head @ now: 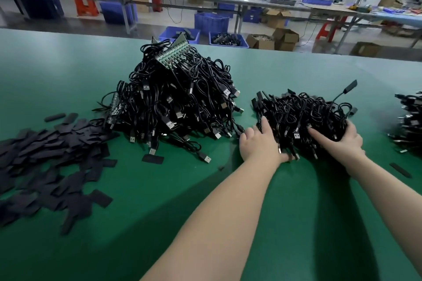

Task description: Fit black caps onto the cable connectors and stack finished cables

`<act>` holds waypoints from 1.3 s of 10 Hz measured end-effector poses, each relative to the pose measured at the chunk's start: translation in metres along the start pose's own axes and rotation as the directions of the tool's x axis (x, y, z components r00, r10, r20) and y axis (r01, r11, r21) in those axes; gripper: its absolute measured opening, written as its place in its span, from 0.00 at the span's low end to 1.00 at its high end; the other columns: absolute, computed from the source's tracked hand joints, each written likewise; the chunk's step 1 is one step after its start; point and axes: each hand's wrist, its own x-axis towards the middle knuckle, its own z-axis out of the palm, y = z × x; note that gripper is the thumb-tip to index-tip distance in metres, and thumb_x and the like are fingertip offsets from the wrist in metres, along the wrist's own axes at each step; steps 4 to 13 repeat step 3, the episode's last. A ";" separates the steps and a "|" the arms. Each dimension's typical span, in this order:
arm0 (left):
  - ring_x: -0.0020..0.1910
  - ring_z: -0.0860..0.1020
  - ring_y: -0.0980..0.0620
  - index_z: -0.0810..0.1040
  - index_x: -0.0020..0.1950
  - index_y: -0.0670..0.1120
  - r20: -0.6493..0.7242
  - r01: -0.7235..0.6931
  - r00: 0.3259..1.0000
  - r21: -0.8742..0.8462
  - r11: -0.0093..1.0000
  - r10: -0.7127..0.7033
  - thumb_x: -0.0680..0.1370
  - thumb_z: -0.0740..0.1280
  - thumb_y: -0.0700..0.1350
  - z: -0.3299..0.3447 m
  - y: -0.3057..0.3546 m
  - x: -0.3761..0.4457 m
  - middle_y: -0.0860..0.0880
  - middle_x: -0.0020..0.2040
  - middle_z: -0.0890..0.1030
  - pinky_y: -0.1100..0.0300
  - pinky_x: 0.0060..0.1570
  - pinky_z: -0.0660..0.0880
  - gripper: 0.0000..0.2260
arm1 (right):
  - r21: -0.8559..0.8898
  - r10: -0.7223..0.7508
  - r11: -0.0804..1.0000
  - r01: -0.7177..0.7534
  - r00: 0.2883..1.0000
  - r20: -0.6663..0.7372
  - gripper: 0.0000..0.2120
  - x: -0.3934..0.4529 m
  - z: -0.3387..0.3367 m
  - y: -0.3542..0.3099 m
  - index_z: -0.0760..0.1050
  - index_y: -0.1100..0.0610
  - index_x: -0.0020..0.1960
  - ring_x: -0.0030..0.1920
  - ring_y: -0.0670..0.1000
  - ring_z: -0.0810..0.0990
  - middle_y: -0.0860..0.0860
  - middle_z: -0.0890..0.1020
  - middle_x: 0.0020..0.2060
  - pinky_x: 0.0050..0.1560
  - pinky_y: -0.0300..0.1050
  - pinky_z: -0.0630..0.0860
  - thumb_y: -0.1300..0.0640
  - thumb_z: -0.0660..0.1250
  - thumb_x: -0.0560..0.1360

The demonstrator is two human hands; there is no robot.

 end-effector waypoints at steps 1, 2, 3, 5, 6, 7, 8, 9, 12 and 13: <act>0.75 0.57 0.42 0.41 0.80 0.46 0.045 -0.062 0.997 -0.056 0.997 0.065 0.72 0.68 0.67 -0.009 -0.007 -0.027 0.42 0.79 0.56 0.48 0.74 0.55 0.50 | 0.078 -0.082 0.993 0.086 0.995 -0.050 0.58 -0.020 0.000 0.001 0.44 0.42 0.79 0.79 0.58 0.51 0.54 0.50 0.80 0.77 0.60 0.51 0.33 0.76 0.62; 0.73 0.61 0.41 0.54 0.78 0.49 0.056 -0.201 0.978 0.009 0.980 0.200 0.73 0.69 0.63 -0.032 -0.026 -0.063 0.43 0.75 0.63 0.46 0.71 0.60 0.41 | 0.136 -0.180 0.969 0.207 0.966 -0.188 0.51 -0.061 0.001 -0.009 0.44 0.48 0.81 0.79 0.55 0.46 0.59 0.46 0.79 0.78 0.58 0.48 0.40 0.74 0.70; 0.69 0.68 0.43 0.63 0.75 0.51 0.116 -0.295 0.949 -0.003 0.955 0.293 0.76 0.64 0.63 -0.055 -0.057 -0.107 0.47 0.68 0.71 0.46 0.68 0.65 0.30 | 0.221 -0.399 0.844 0.489 0.847 -0.351 0.34 -0.121 -0.005 -0.028 0.58 0.45 0.77 0.75 0.49 0.61 0.52 0.62 0.75 0.76 0.55 0.59 0.42 0.68 0.76; 0.69 0.68 0.43 0.63 0.75 0.51 0.116 -0.295 0.949 -0.003 0.955 0.293 0.76 0.64 0.63 -0.055 -0.057 -0.107 0.47 0.68 0.71 0.46 0.68 0.65 0.30 | 0.221 -0.399 0.844 0.489 0.847 -0.351 0.34 -0.121 -0.005 -0.028 0.58 0.45 0.77 0.75 0.49 0.61 0.52 0.62 0.75 0.76 0.55 0.59 0.42 0.68 0.76; 0.69 0.68 0.43 0.63 0.75 0.51 0.116 -0.295 0.949 -0.003 0.955 0.293 0.76 0.64 0.63 -0.055 -0.057 -0.107 0.47 0.68 0.71 0.46 0.68 0.65 0.30 | 0.221 -0.399 0.844 0.489 0.847 -0.351 0.34 -0.121 -0.005 -0.028 0.58 0.45 0.77 0.75 0.49 0.61 0.52 0.62 0.75 0.76 0.55 0.59 0.42 0.68 0.76; 0.69 0.68 0.43 0.63 0.75 0.51 0.116 -0.295 0.949 -0.003 0.955 0.293 0.76 0.64 0.63 -0.055 -0.057 -0.107 0.47 0.68 0.71 0.46 0.68 0.65 0.30 | 0.221 -0.399 0.844 0.489 0.847 -0.351 0.34 -0.121 -0.005 -0.028 0.58 0.45 0.77 0.75 0.49 0.61 0.52 0.62 0.75 0.76 0.55 0.59 0.42 0.68 0.76; 0.69 0.68 0.43 0.63 0.75 0.51 0.116 -0.295 0.949 -0.003 0.955 0.293 0.76 0.64 0.63 -0.055 -0.057 -0.107 0.47 0.68 0.71 0.46 0.68 0.65 0.30 | 0.221 -0.399 0.844 0.489 0.847 -0.351 0.34 -0.121 -0.005 -0.028 0.58 0.45 0.77 0.75 0.49 0.61 0.52 0.62 0.75 0.76 0.55 0.59 0.42 0.68 0.76; 0.69 0.68 0.43 0.63 0.75 0.51 0.116 -0.295 0.949 -0.003 0.955 0.293 0.76 0.64 0.63 -0.055 -0.057 -0.107 0.47 0.68 0.71 0.46 0.68 0.65 0.30 | 0.221 -0.399 0.844 0.489 0.847 -0.351 0.34 -0.121 -0.005 -0.028 0.58 0.45 0.77 0.75 0.49 0.61 0.52 0.62 0.75 0.76 0.55 0.59 0.42 0.68 0.76; 0.69 0.68 0.43 0.63 0.75 0.51 0.116 -0.295 0.949 -0.003 0.955 0.293 0.76 0.64 0.63 -0.055 -0.057 -0.107 0.47 0.68 0.71 0.46 0.68 0.65 0.30 | 0.221 -0.399 0.844 0.489 0.847 -0.351 0.34 -0.121 -0.005 -0.028 0.58 0.45 0.77 0.75 0.49 0.61 0.52 0.62 0.75 0.76 0.55 0.59 0.42 0.68 0.76; 0.69 0.68 0.43 0.63 0.75 0.51 0.116 -0.295 0.949 -0.003 0.955 0.293 0.76 0.64 0.63 -0.055 -0.057 -0.107 0.47 0.68 0.71 0.46 0.68 0.65 0.30 | 0.221 -0.399 0.844 0.489 0.847 -0.351 0.34 -0.121 -0.005 -0.028 0.58 0.45 0.77 0.75 0.49 0.61 0.52 0.62 0.75 0.76 0.55 0.59 0.42 0.68 0.76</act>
